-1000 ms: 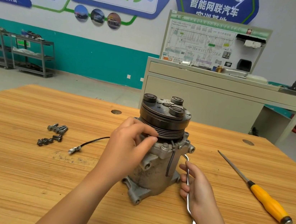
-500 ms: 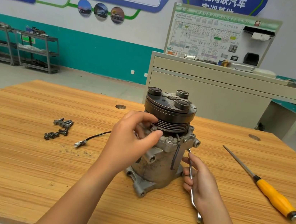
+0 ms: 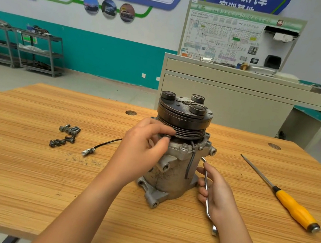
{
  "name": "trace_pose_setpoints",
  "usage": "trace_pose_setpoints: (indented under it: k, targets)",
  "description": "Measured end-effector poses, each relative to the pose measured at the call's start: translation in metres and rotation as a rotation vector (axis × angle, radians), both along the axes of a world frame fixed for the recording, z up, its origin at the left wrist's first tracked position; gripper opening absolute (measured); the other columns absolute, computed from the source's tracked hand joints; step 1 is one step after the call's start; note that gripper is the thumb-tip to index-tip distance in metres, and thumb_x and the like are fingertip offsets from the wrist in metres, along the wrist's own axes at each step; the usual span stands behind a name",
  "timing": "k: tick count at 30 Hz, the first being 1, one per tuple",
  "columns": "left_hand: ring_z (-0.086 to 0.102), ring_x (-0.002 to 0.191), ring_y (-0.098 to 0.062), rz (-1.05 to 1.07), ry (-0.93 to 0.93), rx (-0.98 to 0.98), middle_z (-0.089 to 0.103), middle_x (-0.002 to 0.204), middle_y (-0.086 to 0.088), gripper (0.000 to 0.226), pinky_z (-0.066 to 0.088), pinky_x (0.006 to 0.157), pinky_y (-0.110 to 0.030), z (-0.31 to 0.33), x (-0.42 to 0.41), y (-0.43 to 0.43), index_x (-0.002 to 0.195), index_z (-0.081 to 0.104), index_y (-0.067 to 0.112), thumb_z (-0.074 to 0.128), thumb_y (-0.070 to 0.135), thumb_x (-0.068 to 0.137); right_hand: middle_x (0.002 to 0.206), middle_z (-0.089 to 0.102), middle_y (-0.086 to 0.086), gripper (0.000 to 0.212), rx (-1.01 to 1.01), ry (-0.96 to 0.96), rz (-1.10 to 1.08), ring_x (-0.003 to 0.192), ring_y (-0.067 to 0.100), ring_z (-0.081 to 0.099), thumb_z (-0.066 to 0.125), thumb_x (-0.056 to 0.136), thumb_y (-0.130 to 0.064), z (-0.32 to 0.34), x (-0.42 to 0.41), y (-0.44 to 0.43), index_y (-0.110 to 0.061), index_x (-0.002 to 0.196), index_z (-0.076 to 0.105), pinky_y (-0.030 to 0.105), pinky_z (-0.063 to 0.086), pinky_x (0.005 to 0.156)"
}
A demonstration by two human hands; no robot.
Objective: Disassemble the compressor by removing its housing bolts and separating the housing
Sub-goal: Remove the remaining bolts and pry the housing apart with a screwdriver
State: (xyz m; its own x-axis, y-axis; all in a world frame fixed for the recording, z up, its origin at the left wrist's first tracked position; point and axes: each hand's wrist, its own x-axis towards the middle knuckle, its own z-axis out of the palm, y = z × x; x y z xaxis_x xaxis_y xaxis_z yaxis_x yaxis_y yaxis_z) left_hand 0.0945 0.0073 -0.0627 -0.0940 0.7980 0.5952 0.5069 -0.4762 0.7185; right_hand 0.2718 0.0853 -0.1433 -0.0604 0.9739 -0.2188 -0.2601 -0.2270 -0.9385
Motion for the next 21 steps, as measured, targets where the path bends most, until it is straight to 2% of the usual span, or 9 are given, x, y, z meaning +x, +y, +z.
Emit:
trace_pose_setpoints:
  k: [3,7,10,13,15,18,21]
  targets:
    - [0.055,0.076,0.003,-0.009,-0.004,0.007,0.059,0.088,0.015,0.034,0.043,0.063,-0.01,0.001,-0.003,-0.001,0.081,0.061,0.038,0.059,0.004,0.087,0.049,0.041,-0.002,0.027,-0.002,-0.011,0.006,0.035,0.007,0.029,0.056,0.087,-0.035,0.0,0.0,-0.001,-0.009,0.092,0.059,0.019,0.022,0.033]
    - [0.053,0.068,-0.003,0.033,-0.055,-0.03,0.058,0.077,0.007,0.021,0.042,0.061,-0.01,0.003,0.0,0.003,0.081,0.059,0.036,0.066,0.016,0.084,0.049,0.04,-0.002,0.027,-0.008,-0.015,0.007,0.035,0.007,0.028,0.056,0.087,-0.035,0.001,-0.001,0.0,-0.009,0.092,0.059,0.019,0.021,0.033]
    - [0.053,0.077,-0.003,0.02,0.104,-0.04,0.054,0.086,0.01,0.014,0.041,0.067,-0.009,0.007,-0.004,0.003,0.095,0.063,0.033,0.057,0.022,0.089,0.049,0.04,-0.002,0.027,-0.012,-0.013,0.009,0.035,0.007,0.028,0.056,0.087,-0.035,0.0,-0.001,0.0,-0.009,0.092,0.059,0.019,0.021,0.033]
    - [0.048,0.088,0.005,-0.063,0.38,-0.048,0.045,0.096,0.022,0.027,0.037,0.074,-0.006,0.017,-0.017,0.001,0.114,0.064,0.024,0.051,0.013,0.094,0.049,0.04,-0.001,0.026,-0.019,-0.027,0.012,0.035,0.007,0.029,0.055,0.087,-0.034,-0.002,-0.001,0.0,-0.009,0.091,0.058,0.019,0.021,0.033]
    - [0.045,0.086,0.009,-0.076,0.531,-0.04,0.044,0.096,0.024,0.03,0.034,0.074,-0.001,0.025,-0.023,0.002,0.117,0.064,0.024,0.052,0.009,0.093,0.049,0.039,-0.001,0.026,-0.017,-0.023,0.014,0.035,0.007,0.029,0.055,0.088,-0.034,-0.002,-0.002,0.0,-0.008,0.091,0.059,0.019,0.021,0.033]
    - [0.049,0.082,0.006,-0.065,0.558,-0.063,0.054,0.093,0.018,0.025,0.037,0.072,-0.002,0.033,-0.027,0.007,0.112,0.066,0.023,0.058,0.014,0.091,0.049,0.039,-0.001,0.027,-0.016,-0.023,0.009,0.036,0.007,0.028,0.055,0.088,-0.034,-0.002,-0.002,-0.001,-0.008,0.092,0.059,0.02,0.021,0.033]
    - [0.052,0.074,0.006,-0.014,0.443,-0.091,0.055,0.079,0.02,0.01,0.042,0.067,-0.007,0.03,-0.023,0.01,0.092,0.067,0.025,0.063,0.029,0.083,0.049,0.04,-0.001,0.027,-0.018,-0.029,0.003,0.036,0.007,0.028,0.055,0.087,-0.034,-0.002,-0.002,0.0,-0.008,0.093,0.059,0.02,0.021,0.033]
